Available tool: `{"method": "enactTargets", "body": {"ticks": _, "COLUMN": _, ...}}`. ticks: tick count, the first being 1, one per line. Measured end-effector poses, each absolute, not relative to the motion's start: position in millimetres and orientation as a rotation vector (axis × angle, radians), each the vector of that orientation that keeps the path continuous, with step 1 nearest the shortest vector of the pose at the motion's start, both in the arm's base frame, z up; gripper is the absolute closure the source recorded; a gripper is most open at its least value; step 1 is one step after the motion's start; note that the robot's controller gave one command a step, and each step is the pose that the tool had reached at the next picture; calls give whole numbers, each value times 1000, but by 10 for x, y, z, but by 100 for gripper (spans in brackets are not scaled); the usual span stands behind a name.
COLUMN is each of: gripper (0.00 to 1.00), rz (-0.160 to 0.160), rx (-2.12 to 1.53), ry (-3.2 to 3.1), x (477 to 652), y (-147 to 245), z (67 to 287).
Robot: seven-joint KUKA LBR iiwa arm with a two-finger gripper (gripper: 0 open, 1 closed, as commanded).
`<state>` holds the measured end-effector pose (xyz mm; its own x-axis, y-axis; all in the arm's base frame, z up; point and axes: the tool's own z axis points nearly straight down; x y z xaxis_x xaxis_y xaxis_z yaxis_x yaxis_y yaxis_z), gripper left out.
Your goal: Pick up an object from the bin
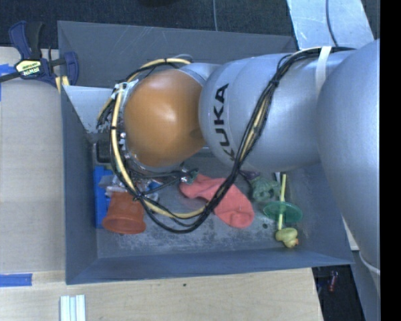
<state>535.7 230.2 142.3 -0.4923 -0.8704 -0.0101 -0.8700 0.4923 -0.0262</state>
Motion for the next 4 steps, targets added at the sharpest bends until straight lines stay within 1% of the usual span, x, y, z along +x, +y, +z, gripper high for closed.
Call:
{"method": "enactTargets", "body": {"ticks": 1, "gripper": 0, "rz": -27, "rx": -1886, "ry": 2489, "x": 5661, "y": 2427, "z": 818}}
{"method": "enactTargets", "body": {"ticks": 2, "gripper": 100, "rz": -26, "rx": -1879, "ry": 2485, "x": 5673, "y": 2448, "z": 886}}
{"method": "enactTargets", "body": {"ticks": 3, "gripper": 100, "rz": -26, "rx": -1879, "ry": 2485, "x": 5674, "y": 2448, "z": 887}}
{"method": "enactTargets", "body": {"ticks": 4, "gripper": 100, "rz": -20, "rx": -1863, "ry": 2491, "x": 5447, "y": 2243, "z": 977}}
